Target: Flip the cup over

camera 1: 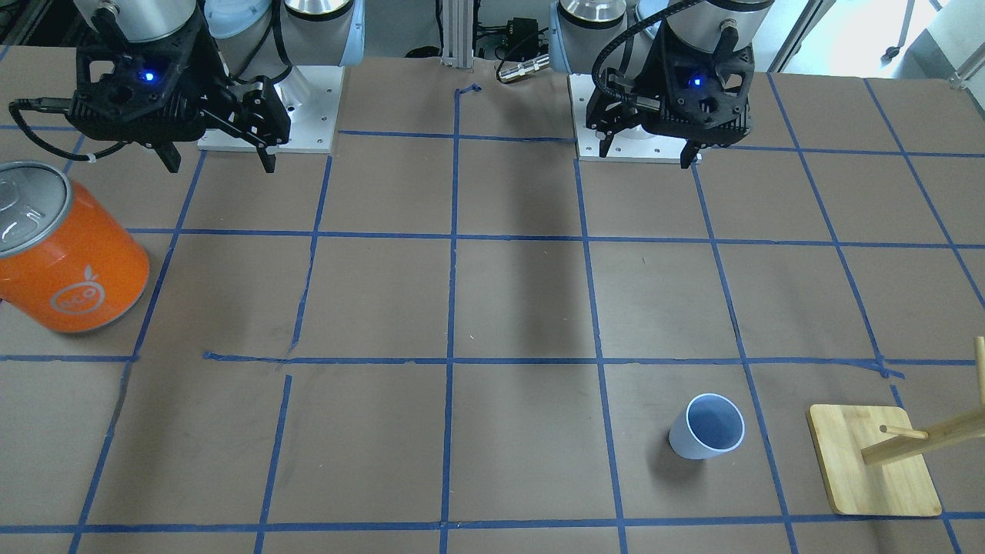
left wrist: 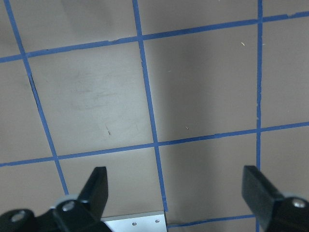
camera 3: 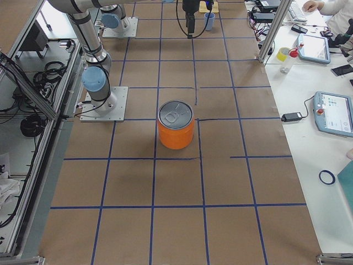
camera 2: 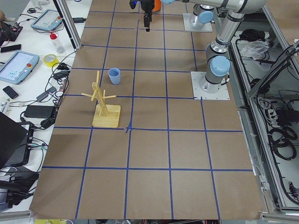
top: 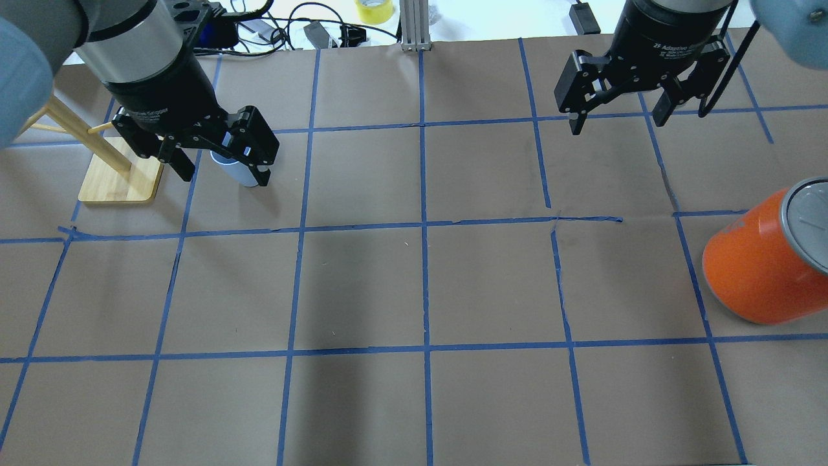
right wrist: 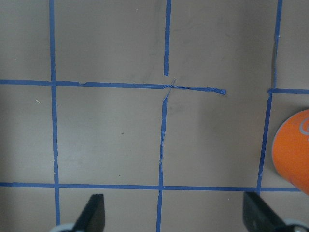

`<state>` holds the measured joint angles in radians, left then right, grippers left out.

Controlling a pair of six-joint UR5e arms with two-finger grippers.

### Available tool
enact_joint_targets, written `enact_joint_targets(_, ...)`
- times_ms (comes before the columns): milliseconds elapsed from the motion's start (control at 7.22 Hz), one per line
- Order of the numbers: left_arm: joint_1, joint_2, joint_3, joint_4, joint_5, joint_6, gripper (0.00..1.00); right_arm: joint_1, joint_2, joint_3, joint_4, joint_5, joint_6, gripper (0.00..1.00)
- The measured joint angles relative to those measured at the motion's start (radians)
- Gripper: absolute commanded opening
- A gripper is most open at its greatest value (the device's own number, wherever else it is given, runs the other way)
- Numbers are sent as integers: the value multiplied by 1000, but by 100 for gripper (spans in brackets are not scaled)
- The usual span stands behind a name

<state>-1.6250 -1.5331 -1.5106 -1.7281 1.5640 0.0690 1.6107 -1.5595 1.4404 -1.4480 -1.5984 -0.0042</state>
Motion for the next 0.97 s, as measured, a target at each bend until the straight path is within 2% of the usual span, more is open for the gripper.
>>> enact_joint_targets(277, 9, 5, 1, 40, 22, 4, 100, 0, 0, 0, 0, 0, 0, 100)
enact_joint_targets(554, 17, -11, -4, 138, 51, 6, 100, 0, 1, 0, 0, 0, 1, 100)
enact_joint_targets(970, 22, -12, -2, 165, 31, -46, 100, 0, 1, 0, 0, 0, 1, 100)
